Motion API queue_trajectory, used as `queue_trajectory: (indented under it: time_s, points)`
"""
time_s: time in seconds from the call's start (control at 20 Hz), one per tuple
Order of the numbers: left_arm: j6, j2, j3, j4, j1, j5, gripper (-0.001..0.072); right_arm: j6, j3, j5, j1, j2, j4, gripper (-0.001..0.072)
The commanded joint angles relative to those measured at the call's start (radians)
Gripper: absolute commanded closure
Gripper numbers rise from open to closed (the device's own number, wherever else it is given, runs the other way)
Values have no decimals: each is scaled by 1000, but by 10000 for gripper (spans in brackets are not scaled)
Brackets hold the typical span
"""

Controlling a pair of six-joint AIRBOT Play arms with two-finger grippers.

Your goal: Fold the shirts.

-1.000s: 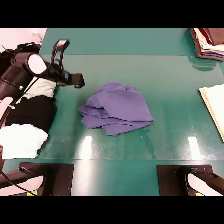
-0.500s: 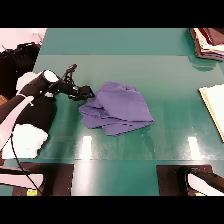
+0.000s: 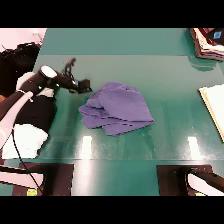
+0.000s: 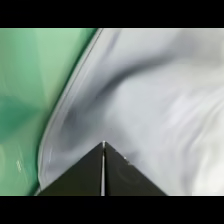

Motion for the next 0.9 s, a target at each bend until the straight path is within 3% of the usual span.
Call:
queue_trajectory:
  time_s: [0.0, 0.1, 0.15, 0.2, 0.25, 0.55, 0.85]
  points:
    - [-10, 53, 147, 88, 34, -29, 686, 0, -100, 45, 0, 32, -26, 696]
    - [-18, 65, 212, 186, 38, -61, 682, 0, -231, -5, 0, 70, -26, 696]
    - [-23, 63, 213, 212, 38, -68, 506, 0, -293, -37, 0, 87, -23, 696]
    - [-45, 53, 206, 220, 38, -79, 248, 0, -341, -65, 0, 101, -22, 696]
    - [-70, 38, 192, 221, 38, -88, 206, 0, -380, -87, 0, 114, -14, 696]
    - [-72, -126, 119, 150, 32, -204, 206, 0, -505, -196, 0, 179, 22, 696]
    - [-39, -171, 118, 141, -45, -172, 206, 0, -512, -224, 0, 187, 31, 696]
